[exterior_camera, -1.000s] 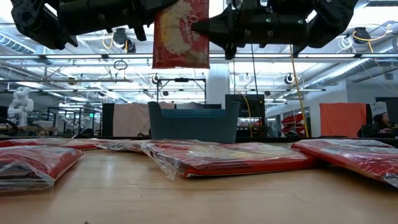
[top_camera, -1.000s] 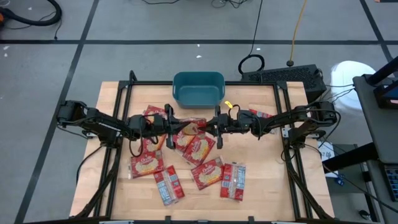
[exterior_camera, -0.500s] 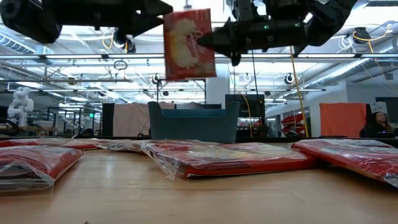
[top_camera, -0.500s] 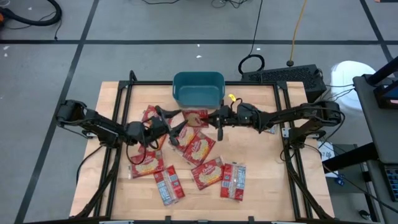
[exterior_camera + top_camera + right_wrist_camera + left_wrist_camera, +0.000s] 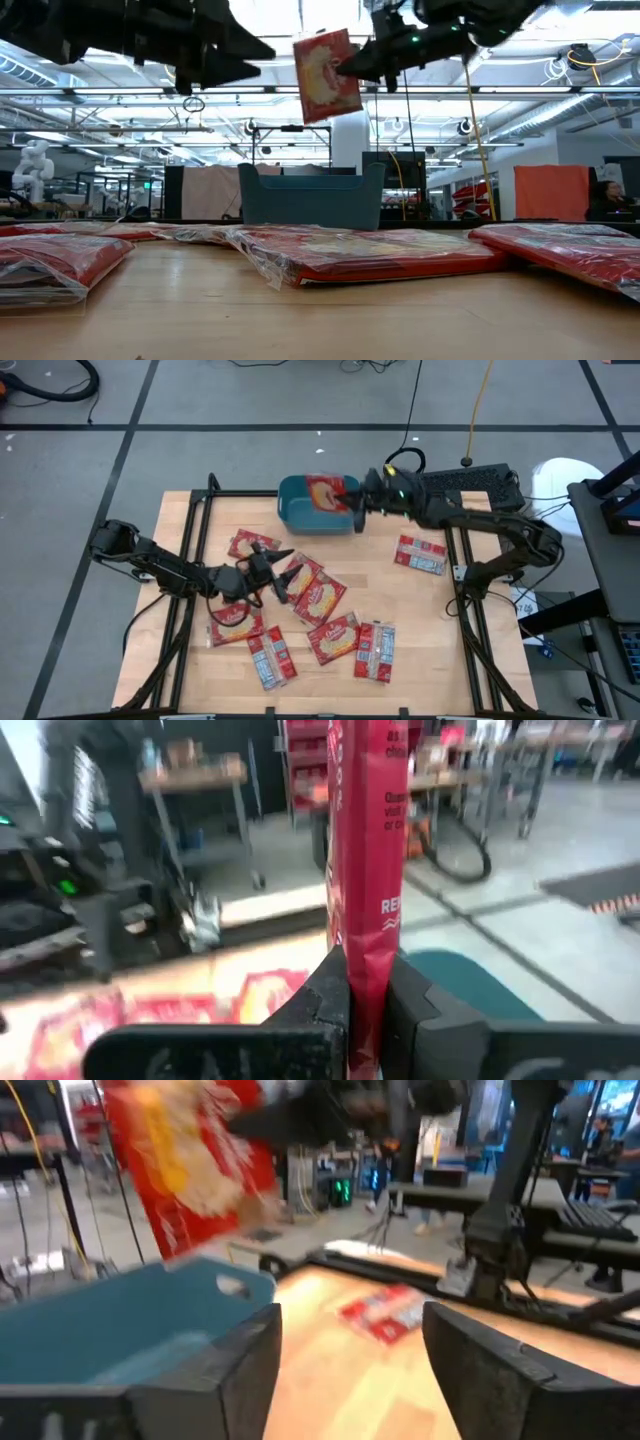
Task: Sort popcorn bags into baskets
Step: Put the red popcorn bag into the blue bin
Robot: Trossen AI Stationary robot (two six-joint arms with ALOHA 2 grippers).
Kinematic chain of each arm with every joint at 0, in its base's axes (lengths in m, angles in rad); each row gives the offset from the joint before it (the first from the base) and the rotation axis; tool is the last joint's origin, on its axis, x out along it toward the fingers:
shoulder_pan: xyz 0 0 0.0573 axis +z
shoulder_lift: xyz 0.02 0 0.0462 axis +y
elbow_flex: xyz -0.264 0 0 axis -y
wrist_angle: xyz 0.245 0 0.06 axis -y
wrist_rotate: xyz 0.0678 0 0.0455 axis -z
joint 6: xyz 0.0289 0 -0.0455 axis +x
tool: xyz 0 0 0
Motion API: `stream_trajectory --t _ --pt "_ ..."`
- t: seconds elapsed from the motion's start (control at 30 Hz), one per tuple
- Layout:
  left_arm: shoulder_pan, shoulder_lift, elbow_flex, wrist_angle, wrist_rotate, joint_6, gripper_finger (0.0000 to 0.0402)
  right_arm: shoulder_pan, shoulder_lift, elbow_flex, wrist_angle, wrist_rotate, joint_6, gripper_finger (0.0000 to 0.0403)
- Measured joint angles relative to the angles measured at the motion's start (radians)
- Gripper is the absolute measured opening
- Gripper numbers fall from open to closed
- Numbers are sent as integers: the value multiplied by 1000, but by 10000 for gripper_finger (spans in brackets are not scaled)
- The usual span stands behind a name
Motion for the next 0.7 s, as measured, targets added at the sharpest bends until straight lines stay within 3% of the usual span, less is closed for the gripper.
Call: stream_trajectory --t 0.3,0.57,0.7 --pt "-2 1 0 -86 60 -105 198 -93 140 410 -548 -39 -229 12" --pt "19 1 0 -88 60 -110 187 -132 275 654 -830 -41 -429 12" --pt "42 1 0 -88 59 -119 186 -138 372 750 -956 -48 -451 12"
